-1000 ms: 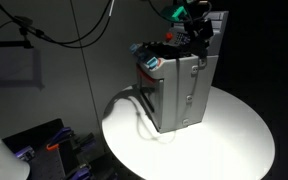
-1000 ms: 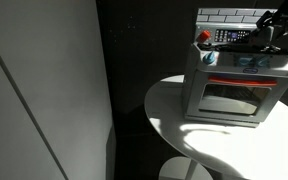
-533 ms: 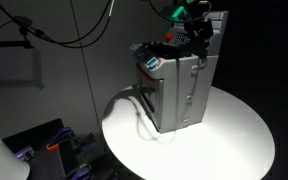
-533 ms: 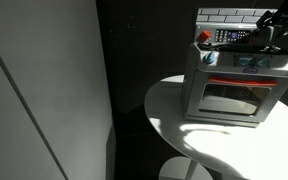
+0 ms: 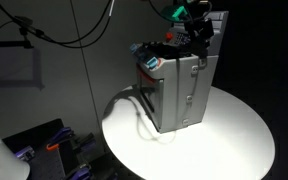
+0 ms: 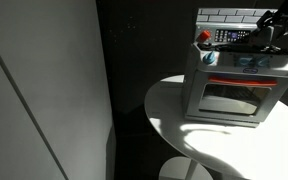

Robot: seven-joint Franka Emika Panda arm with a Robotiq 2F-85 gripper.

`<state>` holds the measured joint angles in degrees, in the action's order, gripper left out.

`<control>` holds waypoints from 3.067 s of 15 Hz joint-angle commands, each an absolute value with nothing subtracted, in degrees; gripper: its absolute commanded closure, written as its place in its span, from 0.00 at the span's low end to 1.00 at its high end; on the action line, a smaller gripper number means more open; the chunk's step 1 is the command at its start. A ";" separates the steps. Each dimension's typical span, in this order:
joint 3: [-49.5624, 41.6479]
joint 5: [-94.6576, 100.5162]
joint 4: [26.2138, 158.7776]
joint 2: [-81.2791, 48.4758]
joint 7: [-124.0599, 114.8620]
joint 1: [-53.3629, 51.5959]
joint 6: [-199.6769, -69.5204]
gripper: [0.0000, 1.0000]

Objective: Press the top and bottom buttons on the right side of the stove

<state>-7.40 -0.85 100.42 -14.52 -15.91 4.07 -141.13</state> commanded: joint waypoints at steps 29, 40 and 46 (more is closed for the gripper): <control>-8.29 0.73 95.93 -18.23 -17.59 3.57 -141.78 0.00; -7.60 -1.39 101.89 -11.94 -15.14 4.57 -138.63 0.00; -7.79 -1.25 103.99 -10.19 -15.49 5.04 -137.50 0.00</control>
<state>-7.88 -0.57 102.24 -12.27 -15.88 4.51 -138.65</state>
